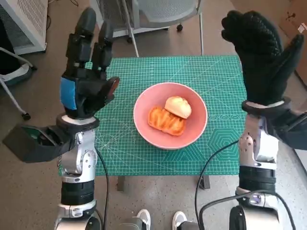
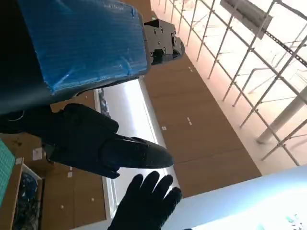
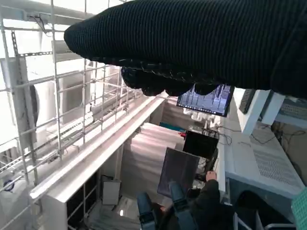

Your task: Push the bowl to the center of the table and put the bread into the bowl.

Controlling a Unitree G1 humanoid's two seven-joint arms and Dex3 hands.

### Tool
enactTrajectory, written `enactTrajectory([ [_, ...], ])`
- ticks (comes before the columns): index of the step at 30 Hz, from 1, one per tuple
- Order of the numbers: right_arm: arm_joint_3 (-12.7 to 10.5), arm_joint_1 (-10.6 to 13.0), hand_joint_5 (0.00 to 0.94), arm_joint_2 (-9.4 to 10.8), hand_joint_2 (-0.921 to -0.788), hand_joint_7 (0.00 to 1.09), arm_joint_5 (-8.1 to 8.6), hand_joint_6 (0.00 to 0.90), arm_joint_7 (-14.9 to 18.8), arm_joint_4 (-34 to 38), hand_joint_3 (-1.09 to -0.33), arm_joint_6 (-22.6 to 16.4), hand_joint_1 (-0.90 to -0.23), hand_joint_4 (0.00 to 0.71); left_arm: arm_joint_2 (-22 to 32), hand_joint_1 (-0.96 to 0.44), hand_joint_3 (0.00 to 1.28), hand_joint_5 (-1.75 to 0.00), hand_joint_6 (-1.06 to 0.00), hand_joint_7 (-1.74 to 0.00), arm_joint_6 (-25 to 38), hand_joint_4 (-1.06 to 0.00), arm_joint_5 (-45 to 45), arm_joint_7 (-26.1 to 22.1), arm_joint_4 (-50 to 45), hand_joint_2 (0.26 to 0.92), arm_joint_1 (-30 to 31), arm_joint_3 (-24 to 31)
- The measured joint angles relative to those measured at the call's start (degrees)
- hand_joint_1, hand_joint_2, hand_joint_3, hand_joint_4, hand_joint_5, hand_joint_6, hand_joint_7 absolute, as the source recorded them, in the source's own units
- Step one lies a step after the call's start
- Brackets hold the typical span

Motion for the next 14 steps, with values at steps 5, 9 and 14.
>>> enactTrajectory([
  [5, 0.0, 0.0, 0.005, 0.0, -0.921, 0.02, -0.11, 0.415, -0.2, -0.5, -0.585, 0.4, -0.595, 0.367, 0.3, -0.55, 0.21, 0.00, 0.00, -0.23, 0.3, 0.00, 0.2, 0.1, -0.3, 0.921, 0.0, 0.0],
  [9, 0.1, 0.0, 0.005, 0.0, -0.921, 0.02, -0.20, 0.421, -0.5, -0.9, -0.585, 0.6, -0.595, 0.370, 0.4, -0.54, 0.21, 0.00, 0.00, -0.22, 0.4, 0.00, 0.5, 0.2, -0.7, 0.921, 0.0, 0.0],
  [14, 0.3, 0.1, 0.007, 0.0, -0.921, 0.02, -0.20, 0.423, -0.6, -1.1, -0.585, 0.8, -0.599, 0.375, 0.4, -0.54, 0.21, 0.00, 0.00, -0.22, 0.4, 0.00, 0.7, 0.3, -0.7, 0.921, 0.0, -0.1],
])
